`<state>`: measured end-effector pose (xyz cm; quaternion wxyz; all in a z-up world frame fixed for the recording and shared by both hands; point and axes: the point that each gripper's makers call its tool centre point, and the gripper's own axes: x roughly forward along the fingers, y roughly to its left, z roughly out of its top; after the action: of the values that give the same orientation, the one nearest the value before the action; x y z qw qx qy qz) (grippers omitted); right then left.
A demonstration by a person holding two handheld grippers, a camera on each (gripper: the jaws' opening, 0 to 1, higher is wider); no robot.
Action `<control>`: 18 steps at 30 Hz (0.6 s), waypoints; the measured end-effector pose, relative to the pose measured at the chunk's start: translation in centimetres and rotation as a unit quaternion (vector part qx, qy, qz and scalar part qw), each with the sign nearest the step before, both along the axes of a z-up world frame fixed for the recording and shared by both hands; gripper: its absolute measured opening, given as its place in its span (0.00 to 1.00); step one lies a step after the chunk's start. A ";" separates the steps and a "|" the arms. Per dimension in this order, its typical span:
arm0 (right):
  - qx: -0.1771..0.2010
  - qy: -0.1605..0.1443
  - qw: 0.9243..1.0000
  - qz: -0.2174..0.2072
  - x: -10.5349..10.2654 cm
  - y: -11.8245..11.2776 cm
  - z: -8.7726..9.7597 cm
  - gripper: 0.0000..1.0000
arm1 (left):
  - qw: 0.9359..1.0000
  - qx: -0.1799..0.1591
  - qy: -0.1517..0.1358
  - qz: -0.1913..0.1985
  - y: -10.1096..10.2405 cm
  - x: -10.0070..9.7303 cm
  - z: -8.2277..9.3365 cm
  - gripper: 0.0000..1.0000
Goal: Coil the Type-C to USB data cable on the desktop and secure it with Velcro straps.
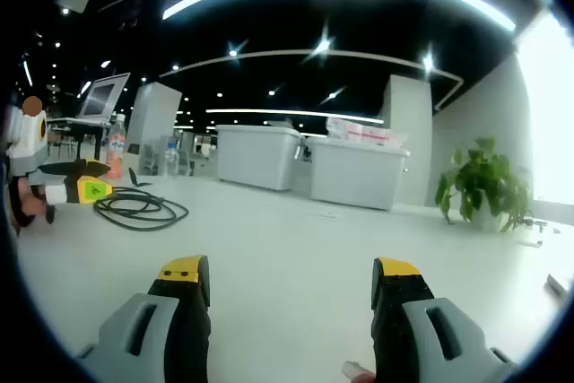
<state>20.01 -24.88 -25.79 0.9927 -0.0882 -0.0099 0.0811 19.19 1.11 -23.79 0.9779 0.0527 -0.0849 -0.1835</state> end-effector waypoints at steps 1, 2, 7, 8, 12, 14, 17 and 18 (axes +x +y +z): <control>0.000 0.000 1.000 0.000 0.0 0.0 0.0 0.72 | 1.000 0.000 0.000 0.000 0.0 0.0 0.0 0.52; 0.000 -0.001 1.000 -0.001 0.0 0.0 0.0 0.72 | 1.000 0.001 0.000 -0.002 -0.1 0.0 0.0 0.52; 0.005 -0.003 1.000 -0.003 0.0 -0.2 0.1 0.72 | 1.000 0.004 0.002 -0.003 -0.2 0.0 -0.2 0.52; 0.007 -0.004 1.000 -0.002 0.0 -0.2 0.2 0.72 | 1.000 0.003 0.001 -0.003 -0.2 0.0 -0.1 0.52; 0.006 -0.003 1.000 -0.001 0.0 -0.1 0.1 0.72 | 1.000 0.003 0.001 -0.001 -0.1 -0.1 -0.1 0.52; 0.005 -0.003 1.000 -0.001 0.0 -0.1 0.1 0.72 | 1.000 0.003 0.001 -0.001 -0.1 -0.1 -0.1 0.52; 0.006 -0.002 1.000 0.000 0.0 -0.1 0.1 0.72 | 1.000 0.000 0.001 0.000 -0.1 -0.1 -0.1 0.52; 0.007 0.001 1.000 0.000 0.0 -0.1 0.0 0.72 | 1.000 -0.002 0.002 0.000 0.0 0.0 -0.1 0.52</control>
<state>20.03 -25.00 -25.80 0.9933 -0.0812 -0.0099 0.0811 19.14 1.07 -23.88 0.9783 0.0505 -0.0830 -0.1832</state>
